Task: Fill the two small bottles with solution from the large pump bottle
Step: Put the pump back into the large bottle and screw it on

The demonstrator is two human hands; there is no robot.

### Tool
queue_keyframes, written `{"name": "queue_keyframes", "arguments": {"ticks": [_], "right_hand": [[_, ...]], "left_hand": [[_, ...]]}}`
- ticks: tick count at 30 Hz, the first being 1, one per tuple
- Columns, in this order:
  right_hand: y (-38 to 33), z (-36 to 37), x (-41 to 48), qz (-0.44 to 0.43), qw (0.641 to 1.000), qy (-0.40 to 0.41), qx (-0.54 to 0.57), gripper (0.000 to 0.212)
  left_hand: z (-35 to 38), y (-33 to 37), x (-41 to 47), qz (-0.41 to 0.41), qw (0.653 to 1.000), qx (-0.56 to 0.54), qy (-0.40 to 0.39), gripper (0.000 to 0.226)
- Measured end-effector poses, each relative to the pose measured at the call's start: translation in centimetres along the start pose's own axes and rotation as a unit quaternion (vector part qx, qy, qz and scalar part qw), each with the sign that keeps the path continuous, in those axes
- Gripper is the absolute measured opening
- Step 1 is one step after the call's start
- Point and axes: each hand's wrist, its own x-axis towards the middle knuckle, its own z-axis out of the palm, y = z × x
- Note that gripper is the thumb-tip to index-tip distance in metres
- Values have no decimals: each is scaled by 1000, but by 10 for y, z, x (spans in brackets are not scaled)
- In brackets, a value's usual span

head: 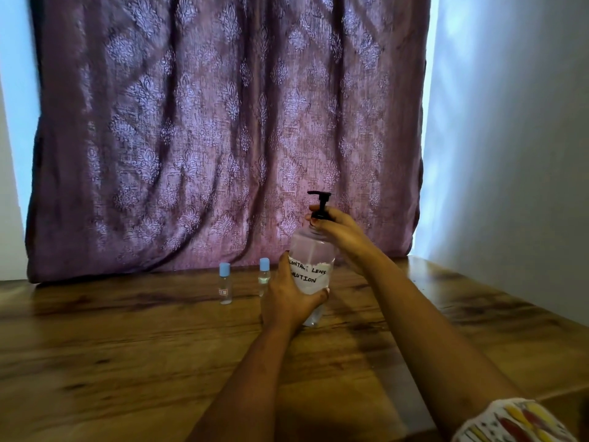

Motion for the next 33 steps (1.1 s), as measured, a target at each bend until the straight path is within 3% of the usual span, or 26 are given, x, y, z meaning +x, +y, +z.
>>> {"name": "queue_keyframes", "arguments": {"ticks": [3, 8, 11, 13, 18, 26, 30, 33], "right_hand": [[-1, -3, 0, -9, 999, 30, -11, 37], [-3, -1, 1, -53, 973, 179, -135, 40], [-3, -2, 2, -63, 976, 135, -157, 29], [-4, -2, -1, -43, 994, 62, -84, 18], [-3, -11, -2, -21, 999, -31, 15, 25], [6, 0, 2, -56, 992, 96, -67, 14], [2, 10, -4, -76, 977, 159, -118, 24], [3, 10, -9, -72, 975, 162, -134, 36]], "left_hand": [[2, -1, 0, 3, 1000, -2, -1, 107], [7, 3, -2, 42, 999, 4, -20, 111], [8, 2, 0, 41, 999, 6, -28, 109], [7, 0, 1, 27, 999, 6, -26, 109], [5, -1, 1, 16, 1000, 5, -7, 108], [9, 0, 1, 12, 1000, 17, -3, 104], [11, 1, 2, 28, 1000, 2, 14, 101], [13, 3, 0, 27, 999, 12, 18, 94]]}}
